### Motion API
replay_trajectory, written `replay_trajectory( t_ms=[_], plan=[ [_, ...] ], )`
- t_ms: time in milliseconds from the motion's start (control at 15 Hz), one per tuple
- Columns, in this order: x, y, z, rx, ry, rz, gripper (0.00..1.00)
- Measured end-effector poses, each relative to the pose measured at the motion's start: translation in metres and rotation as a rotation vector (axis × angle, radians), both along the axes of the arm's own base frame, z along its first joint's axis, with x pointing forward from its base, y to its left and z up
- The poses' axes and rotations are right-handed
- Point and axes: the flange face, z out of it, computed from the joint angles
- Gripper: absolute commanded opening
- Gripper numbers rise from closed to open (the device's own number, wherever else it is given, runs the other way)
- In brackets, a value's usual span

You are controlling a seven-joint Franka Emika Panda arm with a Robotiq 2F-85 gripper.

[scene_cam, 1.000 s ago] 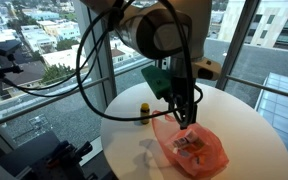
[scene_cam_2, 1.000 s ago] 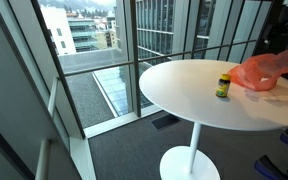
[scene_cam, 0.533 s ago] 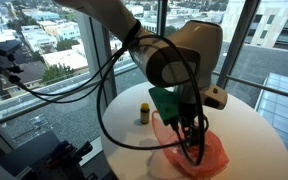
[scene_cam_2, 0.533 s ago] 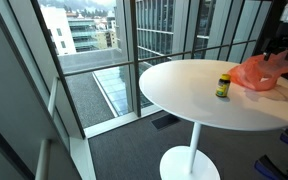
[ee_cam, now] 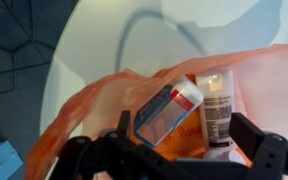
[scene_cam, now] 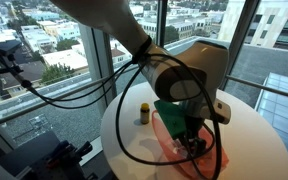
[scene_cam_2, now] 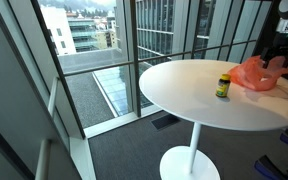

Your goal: Remove the blue box from the plastic and put it on the table

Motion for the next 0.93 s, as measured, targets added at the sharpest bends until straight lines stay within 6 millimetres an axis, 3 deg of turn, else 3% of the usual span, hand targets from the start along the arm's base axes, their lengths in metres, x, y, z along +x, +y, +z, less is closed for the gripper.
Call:
replay_trajectory(
  t_ms=[933],
  plan=[
    [0.034, -0.004, -0.039, -0.012, 0.036, 0.034, 1.0]
  ],
)
